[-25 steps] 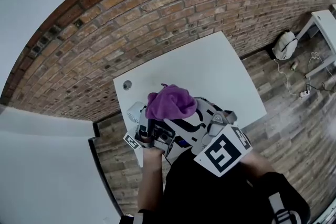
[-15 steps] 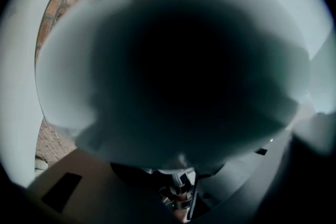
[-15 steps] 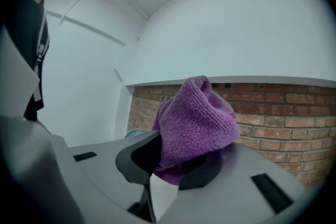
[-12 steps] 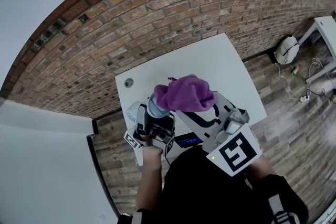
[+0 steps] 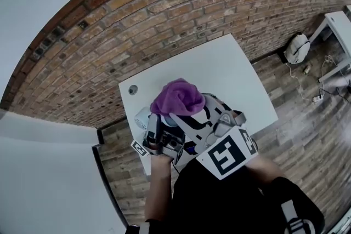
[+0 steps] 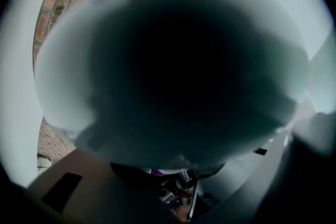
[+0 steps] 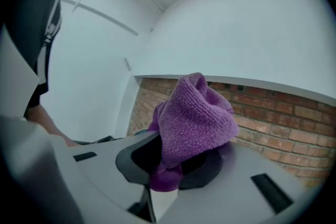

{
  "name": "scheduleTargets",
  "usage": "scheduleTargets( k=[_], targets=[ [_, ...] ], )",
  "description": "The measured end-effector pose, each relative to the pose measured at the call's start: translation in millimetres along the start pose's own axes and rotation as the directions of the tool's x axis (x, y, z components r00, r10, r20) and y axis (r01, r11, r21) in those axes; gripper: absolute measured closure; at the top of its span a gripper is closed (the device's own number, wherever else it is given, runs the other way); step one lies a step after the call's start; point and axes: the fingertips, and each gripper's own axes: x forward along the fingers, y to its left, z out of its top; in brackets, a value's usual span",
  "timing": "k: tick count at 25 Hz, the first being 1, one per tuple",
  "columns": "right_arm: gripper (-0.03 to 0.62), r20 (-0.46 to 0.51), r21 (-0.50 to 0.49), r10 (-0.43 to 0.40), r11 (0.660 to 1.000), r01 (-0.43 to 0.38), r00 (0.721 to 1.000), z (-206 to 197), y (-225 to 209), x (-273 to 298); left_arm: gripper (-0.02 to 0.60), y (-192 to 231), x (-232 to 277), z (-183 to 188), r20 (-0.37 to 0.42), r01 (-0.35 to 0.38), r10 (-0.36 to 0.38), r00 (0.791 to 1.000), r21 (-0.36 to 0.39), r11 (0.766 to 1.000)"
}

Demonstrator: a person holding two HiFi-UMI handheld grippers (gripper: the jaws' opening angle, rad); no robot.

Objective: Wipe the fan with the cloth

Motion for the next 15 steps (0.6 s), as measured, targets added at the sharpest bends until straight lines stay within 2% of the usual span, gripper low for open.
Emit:
scheduleTargets(
  k=[2,3,5,10,12,15],
  targets=[
    [0.528,0.008,0.047,-0.068,0.997,0.067,0.998,-2.4,-19.8,0.3,0.426,0.4,-2.6,4.1,0.027,-0.003,0.003,1.0,-0.001,1.0],
    [0.528,0.021,0.061,-0.073,0.996,0.071,0.997,-1.4,-23.9,-3.7,0.426,-0.3,-4.6,7.1,0.046,-0.002,0.002,0.999,-0.005,1.0],
    [0.528,0.037,0.065,-0.027,0.998,0.024,0.999,1.5,-18.2,-15.8,0.426,-2.2,-8.1,14.8,0.077,0.001,0.0,0.997,-0.012,1.0],
    [0.528,0.001,-0.105,0.093,0.99,-0.093,0.996,1.5,22.8,-24.9,0.426,-3.9,-5.4,23.0,0.088,0.004,-0.003,0.996,-0.008,1.0],
    [0.528,-0.022,-0.144,0.104,0.984,-0.106,0.994,-2.8,34.4,-18.4,0.426,-1.4,-2.5,15.8,0.062,0.0,0.001,0.998,-0.013,1.0],
    [0.528,-0.027,-0.136,0.083,0.987,-0.086,0.996,-3.9,33.1,-11.7,0.426,1.4,-2.4,7.0,0.036,0.001,0.0,0.999,-0.033,0.999]
  ],
)
